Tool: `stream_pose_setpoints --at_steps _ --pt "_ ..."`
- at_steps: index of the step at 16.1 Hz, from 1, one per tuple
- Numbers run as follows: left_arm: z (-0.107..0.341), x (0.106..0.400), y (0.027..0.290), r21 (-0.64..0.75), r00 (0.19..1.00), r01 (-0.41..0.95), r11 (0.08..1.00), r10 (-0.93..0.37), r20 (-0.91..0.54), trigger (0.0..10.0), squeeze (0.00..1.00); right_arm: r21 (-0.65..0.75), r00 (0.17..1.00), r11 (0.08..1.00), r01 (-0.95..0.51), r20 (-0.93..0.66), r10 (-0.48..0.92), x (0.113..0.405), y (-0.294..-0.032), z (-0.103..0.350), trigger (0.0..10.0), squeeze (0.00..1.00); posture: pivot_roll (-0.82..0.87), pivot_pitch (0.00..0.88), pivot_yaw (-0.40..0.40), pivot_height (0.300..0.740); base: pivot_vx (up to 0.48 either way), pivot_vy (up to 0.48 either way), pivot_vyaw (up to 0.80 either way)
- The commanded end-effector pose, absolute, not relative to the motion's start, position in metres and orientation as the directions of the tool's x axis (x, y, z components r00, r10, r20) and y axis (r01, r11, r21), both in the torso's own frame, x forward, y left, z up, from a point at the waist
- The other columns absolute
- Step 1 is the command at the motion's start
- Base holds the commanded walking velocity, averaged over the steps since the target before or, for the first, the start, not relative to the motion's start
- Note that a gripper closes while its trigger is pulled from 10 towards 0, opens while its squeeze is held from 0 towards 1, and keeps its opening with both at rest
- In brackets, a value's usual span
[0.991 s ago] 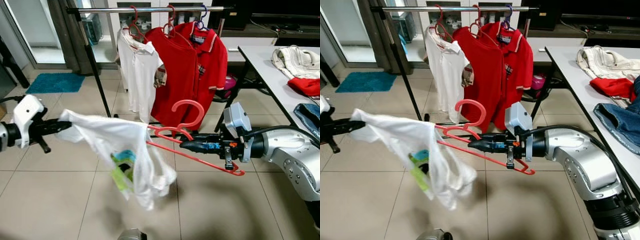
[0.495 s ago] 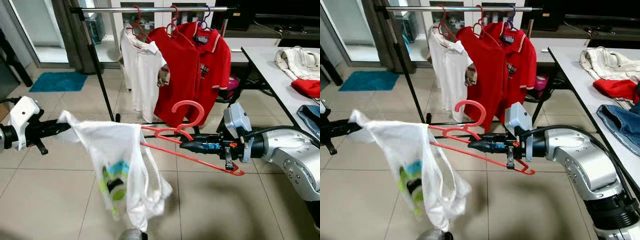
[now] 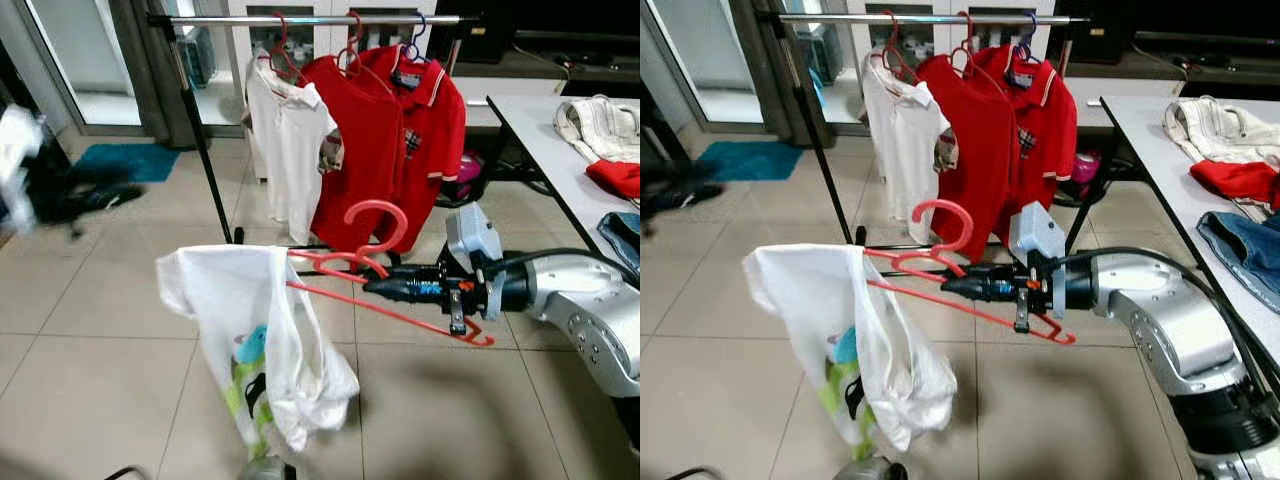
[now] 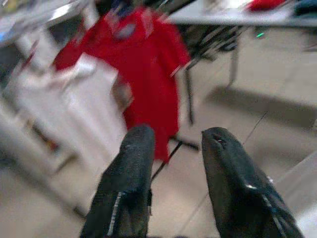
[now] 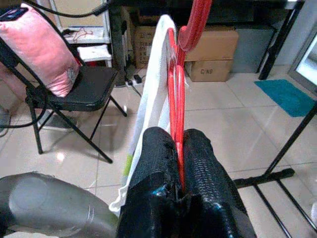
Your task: Hang hanger
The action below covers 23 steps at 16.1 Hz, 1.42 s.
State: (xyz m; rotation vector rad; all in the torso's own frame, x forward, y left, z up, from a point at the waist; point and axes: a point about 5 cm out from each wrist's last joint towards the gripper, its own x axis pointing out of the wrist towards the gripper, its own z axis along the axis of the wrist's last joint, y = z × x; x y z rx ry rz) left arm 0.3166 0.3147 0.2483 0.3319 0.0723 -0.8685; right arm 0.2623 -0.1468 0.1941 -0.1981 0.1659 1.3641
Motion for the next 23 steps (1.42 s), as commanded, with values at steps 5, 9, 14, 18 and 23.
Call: stream_pose_setpoints --at_steps 5,9,14,18,23 --pt "0.247 0.325 0.224 0.182 0.269 0.955 0.236 -0.946 -0.183 10.0 1.0 -0.079 0.197 0.184 -0.98 -0.227 0.954 0.266 -0.138 0.199 10.0 0.0 0.0 0.0 0.073 0.74 0.0 0.0 0.0" --pt "0.24 0.316 0.196 0.079 0.084 0.995 0.069 -0.974 -0.211 10.0 1.0 -0.087 0.195 0.179 -0.98 -0.228 0.954 0.266 -0.136 0.2 10.0 0.0 -0.01 0.0 0.083 0.74 0.0 0.0 0.0" --pt "0.226 0.307 0.193 0.076 0.052 0.997 0.027 -0.932 -0.36 10.0 0.0 -0.085 0.187 0.171 -0.982 -0.239 0.953 0.266 -0.136 0.199 10.0 0.0 -0.01 0.0 0.079 0.74 0.0 0.0 0.0" --pt "0.222 0.315 0.198 0.153 0.152 0.984 0.095 -0.893 -0.423 0.0 0.0 -0.086 0.174 0.157 -0.984 -0.242 0.955 0.265 -0.135 0.199 10.0 0.0 -0.01 0.0 0.076 0.74 0.0 0.0 0.0" --pt "0.218 0.313 0.192 0.136 0.093 0.99 0.036 -0.893 -0.441 0.0 0.0 -0.09 0.163 0.145 -0.985 -0.244 0.956 0.264 -0.134 0.199 10.0 0.0 -0.01 0.0 0.078 0.74 0.0 0.0 0.0"
